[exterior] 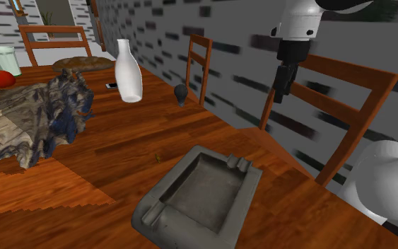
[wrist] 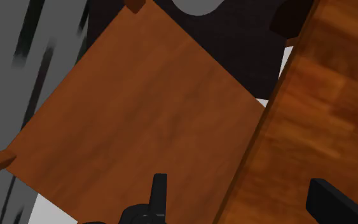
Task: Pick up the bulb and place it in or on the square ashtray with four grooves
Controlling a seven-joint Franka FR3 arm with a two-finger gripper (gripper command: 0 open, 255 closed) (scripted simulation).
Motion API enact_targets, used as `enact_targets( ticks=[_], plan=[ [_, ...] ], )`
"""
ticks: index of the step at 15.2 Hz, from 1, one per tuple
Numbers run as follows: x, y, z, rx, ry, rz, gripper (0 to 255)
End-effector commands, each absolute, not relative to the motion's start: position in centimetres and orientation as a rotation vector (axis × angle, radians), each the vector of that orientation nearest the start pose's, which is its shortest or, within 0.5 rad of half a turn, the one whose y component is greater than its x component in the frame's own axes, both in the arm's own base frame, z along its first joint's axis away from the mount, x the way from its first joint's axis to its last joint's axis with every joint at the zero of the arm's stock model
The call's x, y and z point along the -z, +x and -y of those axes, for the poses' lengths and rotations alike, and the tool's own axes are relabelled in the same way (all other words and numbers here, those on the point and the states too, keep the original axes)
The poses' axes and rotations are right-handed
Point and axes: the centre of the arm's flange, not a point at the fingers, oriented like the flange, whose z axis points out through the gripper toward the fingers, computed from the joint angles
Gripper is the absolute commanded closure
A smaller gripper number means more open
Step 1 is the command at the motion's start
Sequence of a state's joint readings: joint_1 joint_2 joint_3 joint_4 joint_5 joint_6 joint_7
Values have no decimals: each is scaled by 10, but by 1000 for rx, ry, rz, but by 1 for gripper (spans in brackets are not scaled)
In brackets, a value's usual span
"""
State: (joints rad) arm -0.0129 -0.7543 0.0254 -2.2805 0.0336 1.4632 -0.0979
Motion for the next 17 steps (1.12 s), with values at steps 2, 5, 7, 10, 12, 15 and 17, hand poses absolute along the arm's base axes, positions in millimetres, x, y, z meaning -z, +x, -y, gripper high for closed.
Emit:
enact_targets(
  ticks=[2,5,7,10,12,15,17],
  plan=[
    [-605,317,-11,-91,-3114,171,0],
    [-600,354,-15,-71,-3104,189,0],
    [-597,379,-18,-59,-3097,202,0],
    [-592,416,-22,-39,-3087,220,0],
    [-589,441,-25,-27,-3080,233,0],
    [-586,478,-30,-8,-3070,251,0],
    [-584,503,-34,5,-3063,263,0]
  ],
)
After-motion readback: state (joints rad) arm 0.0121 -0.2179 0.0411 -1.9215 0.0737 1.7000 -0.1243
